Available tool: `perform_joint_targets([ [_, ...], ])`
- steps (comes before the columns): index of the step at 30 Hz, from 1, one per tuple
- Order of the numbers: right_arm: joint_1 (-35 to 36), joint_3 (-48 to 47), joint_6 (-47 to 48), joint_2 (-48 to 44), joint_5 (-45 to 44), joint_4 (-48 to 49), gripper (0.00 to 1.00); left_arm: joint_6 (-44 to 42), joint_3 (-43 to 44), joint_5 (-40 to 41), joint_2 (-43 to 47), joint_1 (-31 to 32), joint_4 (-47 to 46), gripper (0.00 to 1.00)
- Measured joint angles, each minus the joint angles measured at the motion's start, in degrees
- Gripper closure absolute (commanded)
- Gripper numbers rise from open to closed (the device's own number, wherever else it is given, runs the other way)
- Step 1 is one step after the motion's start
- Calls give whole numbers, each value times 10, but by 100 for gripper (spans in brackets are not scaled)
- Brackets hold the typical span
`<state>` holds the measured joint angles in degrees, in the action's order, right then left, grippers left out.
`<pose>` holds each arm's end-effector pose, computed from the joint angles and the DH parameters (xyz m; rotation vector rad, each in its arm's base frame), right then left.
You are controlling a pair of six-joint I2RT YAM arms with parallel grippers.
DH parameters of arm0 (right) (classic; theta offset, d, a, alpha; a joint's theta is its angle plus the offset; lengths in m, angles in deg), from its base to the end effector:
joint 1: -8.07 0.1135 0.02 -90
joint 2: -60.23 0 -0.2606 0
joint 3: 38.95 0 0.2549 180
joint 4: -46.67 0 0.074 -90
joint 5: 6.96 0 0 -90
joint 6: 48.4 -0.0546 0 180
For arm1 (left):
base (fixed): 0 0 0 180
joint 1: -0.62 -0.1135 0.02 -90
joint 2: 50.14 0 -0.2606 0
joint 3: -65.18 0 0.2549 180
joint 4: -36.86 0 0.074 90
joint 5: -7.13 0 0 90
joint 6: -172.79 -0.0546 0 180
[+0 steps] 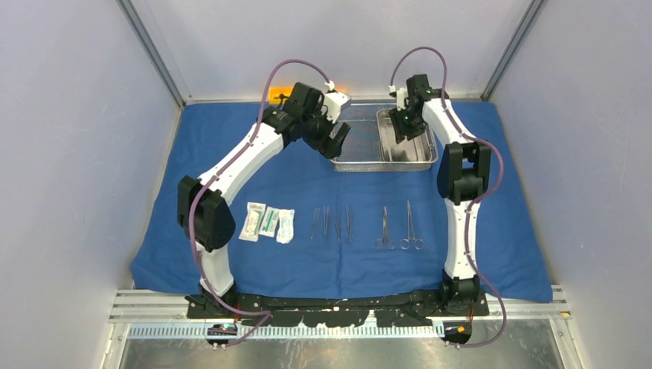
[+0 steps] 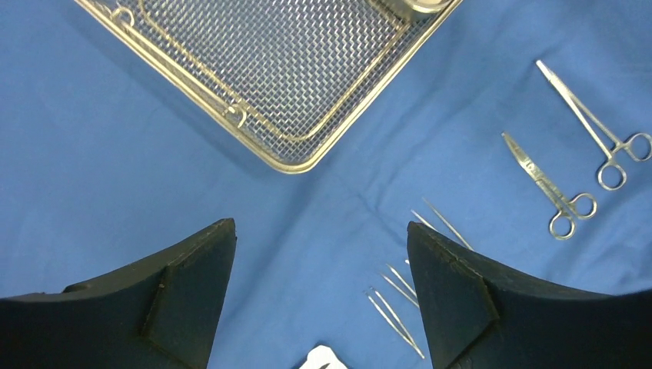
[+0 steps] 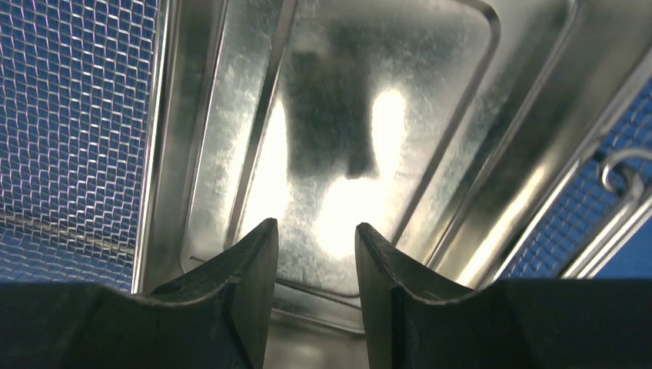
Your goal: Open and lay out the surgical kit
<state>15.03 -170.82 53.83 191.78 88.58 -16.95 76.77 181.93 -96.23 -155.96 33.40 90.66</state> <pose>0.5010 0.0665 0.1953 -0.4753 2.6277 0.0999 0.3585 -0.2458 0.3261 0.8919 2.1721 -0.5039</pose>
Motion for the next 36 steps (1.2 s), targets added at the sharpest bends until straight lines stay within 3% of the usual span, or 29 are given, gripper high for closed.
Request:
perform_joint_targets([
  [5, 1, -68, 49, 48, 21, -46, 51, -17, 21, 5, -33, -6, 31, 16],
  [20, 7, -34, 191, 48, 42, -129, 43, -25, 24, 22, -49, -21, 46, 14],
  [29, 16, -26, 198, 52, 9, -103, 50, -18, 110, 12, -91, -46, 59, 14],
  [36, 20, -113, 166, 100, -52, -51, 55, -19, 158, 9, -122, -52, 76, 14],
])
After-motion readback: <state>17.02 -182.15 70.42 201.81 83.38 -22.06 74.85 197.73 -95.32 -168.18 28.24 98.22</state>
